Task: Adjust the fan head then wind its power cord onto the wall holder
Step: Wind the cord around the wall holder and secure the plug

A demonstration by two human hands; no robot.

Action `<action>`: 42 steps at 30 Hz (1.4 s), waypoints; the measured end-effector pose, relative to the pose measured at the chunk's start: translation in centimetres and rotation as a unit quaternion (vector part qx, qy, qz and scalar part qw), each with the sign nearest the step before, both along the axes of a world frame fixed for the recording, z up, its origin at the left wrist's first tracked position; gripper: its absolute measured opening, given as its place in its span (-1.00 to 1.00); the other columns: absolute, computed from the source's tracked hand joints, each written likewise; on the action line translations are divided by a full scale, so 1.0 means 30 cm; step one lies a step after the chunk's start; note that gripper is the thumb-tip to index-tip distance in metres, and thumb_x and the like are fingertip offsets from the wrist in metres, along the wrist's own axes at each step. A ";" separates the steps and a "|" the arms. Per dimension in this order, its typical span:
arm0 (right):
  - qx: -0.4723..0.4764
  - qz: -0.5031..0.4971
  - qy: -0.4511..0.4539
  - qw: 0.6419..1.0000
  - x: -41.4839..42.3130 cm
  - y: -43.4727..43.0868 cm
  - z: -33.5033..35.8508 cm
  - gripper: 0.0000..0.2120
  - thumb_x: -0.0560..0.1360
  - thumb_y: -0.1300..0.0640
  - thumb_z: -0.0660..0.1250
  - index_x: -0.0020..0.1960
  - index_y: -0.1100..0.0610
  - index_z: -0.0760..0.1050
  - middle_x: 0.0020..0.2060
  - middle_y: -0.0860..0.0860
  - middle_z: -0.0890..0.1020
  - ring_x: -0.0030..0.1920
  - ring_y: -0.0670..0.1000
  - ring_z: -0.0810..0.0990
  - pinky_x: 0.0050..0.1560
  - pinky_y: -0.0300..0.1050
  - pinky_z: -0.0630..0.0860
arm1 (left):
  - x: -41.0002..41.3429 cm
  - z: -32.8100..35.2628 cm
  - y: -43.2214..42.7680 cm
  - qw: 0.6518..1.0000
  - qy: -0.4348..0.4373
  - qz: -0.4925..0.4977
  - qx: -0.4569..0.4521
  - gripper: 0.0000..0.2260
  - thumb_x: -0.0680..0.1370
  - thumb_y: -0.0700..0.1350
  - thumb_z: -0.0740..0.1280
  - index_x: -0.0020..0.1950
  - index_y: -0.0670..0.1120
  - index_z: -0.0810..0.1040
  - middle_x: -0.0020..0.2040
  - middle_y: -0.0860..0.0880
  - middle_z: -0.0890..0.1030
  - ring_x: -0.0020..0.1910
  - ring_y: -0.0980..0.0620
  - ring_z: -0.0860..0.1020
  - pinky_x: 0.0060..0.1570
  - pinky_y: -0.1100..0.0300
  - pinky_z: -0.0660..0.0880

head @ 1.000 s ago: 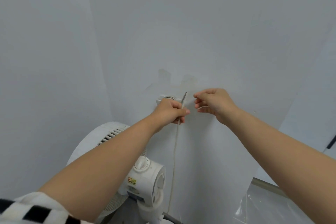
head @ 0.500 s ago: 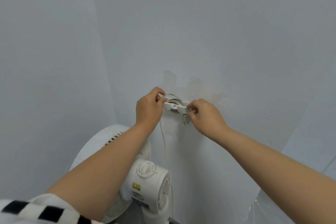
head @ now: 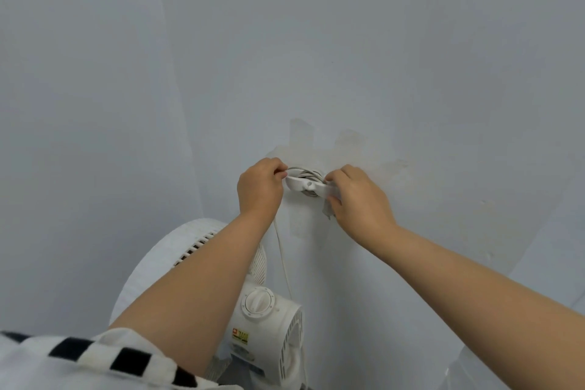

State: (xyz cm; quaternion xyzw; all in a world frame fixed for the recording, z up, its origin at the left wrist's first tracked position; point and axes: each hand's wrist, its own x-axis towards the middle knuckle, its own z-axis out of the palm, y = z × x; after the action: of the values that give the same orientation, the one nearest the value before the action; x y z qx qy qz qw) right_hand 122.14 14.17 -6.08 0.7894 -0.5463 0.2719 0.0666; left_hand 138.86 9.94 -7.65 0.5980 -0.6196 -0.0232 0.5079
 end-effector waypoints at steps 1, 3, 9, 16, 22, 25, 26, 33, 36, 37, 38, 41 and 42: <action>-0.002 0.001 0.001 1.000 0.001 -0.003 -0.003 -0.73 0.48 0.22 0.24 0.17 0.16 0.47 0.09 0.06 0.51 0.14 0.11 0.44 -0.05 0.02 0.47 | 0.003 -0.004 -0.008 1.000 -0.011 0.001 0.001 -0.90 0.49 -0.22 0.33 -0.09 -0.15 0.64 -0.10 -0.05 0.66 -0.10 -0.02 0.57 -0.16 0.19 0.39; -0.004 0.005 0.006 1.000 -0.001 -0.010 -0.010 -0.70 0.47 0.23 0.25 0.20 0.14 0.46 0.09 0.06 0.51 0.14 0.11 0.43 -0.04 0.02 0.47 | 0.008 -0.008 -0.022 0.999 -0.031 0.002 0.005 -0.91 0.49 -0.21 0.33 -0.10 -0.14 0.64 -0.10 -0.05 0.65 -0.10 -0.03 0.56 -0.15 0.15 0.40; -0.084 0.056 0.034 0.994 0.004 -0.024 -0.037 -0.68 0.28 0.40 0.36 0.01 0.20 0.59 -0.19 0.11 0.58 -0.17 0.21 0.54 -0.34 -0.04 0.48 | 0.033 -0.013 -0.065 0.989 -0.146 -0.010 -0.006 -0.91 0.49 -0.21 0.33 -0.14 -0.16 0.62 -0.14 -0.09 0.63 -0.13 -0.09 0.56 -0.23 0.13 0.38; -0.161 0.041 0.066 0.984 0.002 -0.056 -0.034 -0.60 0.11 0.41 0.42 -0.07 0.17 0.62 -0.27 0.09 0.54 -0.28 0.15 0.51 -0.33 -0.13 0.40 | 0.037 -0.017 -0.078 0.986 -0.156 -0.037 0.039 -0.90 0.42 -0.31 0.28 -0.19 -0.20 0.59 -0.19 -0.10 0.63 -0.21 -0.06 0.52 -0.27 0.20 0.29; -0.181 0.039 0.128 0.974 -0.014 -0.063 -0.020 -0.57 0.07 0.37 0.45 -0.07 0.14 0.62 -0.29 0.08 0.53 -0.29 0.14 0.50 -0.31 -0.13 0.37 | 0.018 -0.047 -0.073 0.992 0.048 -0.067 0.097 -0.88 0.33 -0.38 0.30 -0.32 -0.22 0.60 -0.32 -0.15 0.62 -0.31 -0.03 0.50 -0.29 0.20 0.39; -0.175 0.035 0.125 0.976 -0.020 -0.054 -0.012 -0.56 0.09 0.34 0.47 -0.04 0.11 0.63 -0.28 0.10 0.53 -0.29 0.15 0.51 -0.31 -0.12 0.38 | 0.002 -0.071 -0.068 0.988 0.084 -0.058 0.117 -0.93 0.35 -0.35 0.34 -0.32 -0.25 0.59 -0.33 -0.16 0.60 -0.32 -0.02 0.48 -0.31 0.19 0.37; -0.172 0.036 0.121 0.977 -0.023 -0.052 -0.010 -0.54 0.09 0.33 0.48 -0.02 0.10 0.63 -0.28 0.10 0.52 -0.29 0.15 0.51 -0.31 -0.11 0.39 | -0.005 -0.079 -0.066 0.987 0.096 -0.055 0.120 -0.93 0.36 -0.33 0.34 -0.32 -0.25 0.60 -0.33 -0.17 0.60 -0.32 -0.03 0.48 -0.30 0.17 0.38; -0.164 0.035 0.144 0.975 -0.027 -0.052 0.005 -0.52 0.12 0.37 0.51 0.00 0.05 0.64 -0.40 0.07 0.43 -0.38 0.12 0.44 -0.34 -0.16 0.21 | -0.073 -0.101 -0.028 0.950 0.264 -0.064 0.153 -0.76 0.38 -0.32 0.36 -0.46 -0.10 0.56 -0.44 -0.06 0.58 -0.36 0.03 0.53 -0.27 0.23 0.44; -0.164 0.048 0.158 0.973 -0.039 -0.054 0.008 -0.47 0.10 0.40 0.50 0.02 0.07 0.64 -0.44 0.06 0.44 -0.40 0.12 0.45 -0.35 -0.16 0.20 | -0.085 -0.099 -0.026 0.943 0.286 -0.049 0.163 -0.82 0.38 -0.33 0.36 -0.43 -0.18 0.57 -0.45 -0.04 0.58 -0.47 0.15 0.51 -0.40 0.40 0.41; -0.166 0.053 0.162 0.971 -0.044 -0.055 0.009 -0.45 0.09 0.41 0.49 0.04 0.07 0.64 -0.44 0.06 0.44 -0.41 0.12 0.45 -0.34 -0.16 0.20 | -0.089 -0.099 -0.027 0.936 0.306 -0.048 0.168 -0.83 0.38 -0.33 0.36 -0.42 -0.19 0.58 -0.47 -0.02 0.58 -0.49 0.19 0.52 -0.41 0.43 0.43; -0.166 0.060 0.164 0.971 -0.049 -0.056 0.008 -0.43 0.09 0.42 0.48 0.06 0.08 0.63 -0.44 0.06 0.45 -0.41 0.12 0.45 -0.34 -0.17 0.21 | -0.093 -0.098 -0.025 0.926 0.333 -0.049 0.172 -0.82 0.37 -0.34 0.38 -0.42 -0.18 0.58 -0.49 -0.01 0.58 -0.48 0.18 0.54 -0.36 0.41 0.47; -0.157 0.078 0.152 0.973 -0.064 -0.058 0.004 -0.45 0.11 0.42 0.42 0.07 0.10 0.62 -0.43 0.07 0.45 -0.41 0.13 0.45 -0.36 -0.15 0.24 | -0.105 -0.104 -0.013 0.889 0.416 -0.069 0.180 -0.77 0.36 -0.36 0.41 -0.46 -0.14 0.54 -0.51 0.02 0.58 -0.34 0.04 0.61 -0.17 0.24 0.58; -0.145 0.085 0.142 0.976 -0.068 -0.054 0.006 -0.50 0.15 0.41 0.39 0.06 0.12 0.62 -0.41 0.09 0.47 -0.39 0.14 0.46 -0.36 -0.13 0.27 | -0.111 -0.103 -0.005 0.871 0.450 -0.083 0.178 -0.79 0.37 -0.37 0.40 -0.43 -0.17 0.54 -0.46 -0.03 0.60 -0.31 0.01 0.61 -0.17 0.26 0.60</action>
State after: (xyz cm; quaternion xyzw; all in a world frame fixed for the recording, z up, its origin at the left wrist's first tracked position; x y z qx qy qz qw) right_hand 120.10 12.54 -5.91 0.8454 -0.4171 0.2382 0.2336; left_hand 135.54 9.79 -10.73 0.5490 -0.3568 -0.4419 0.6132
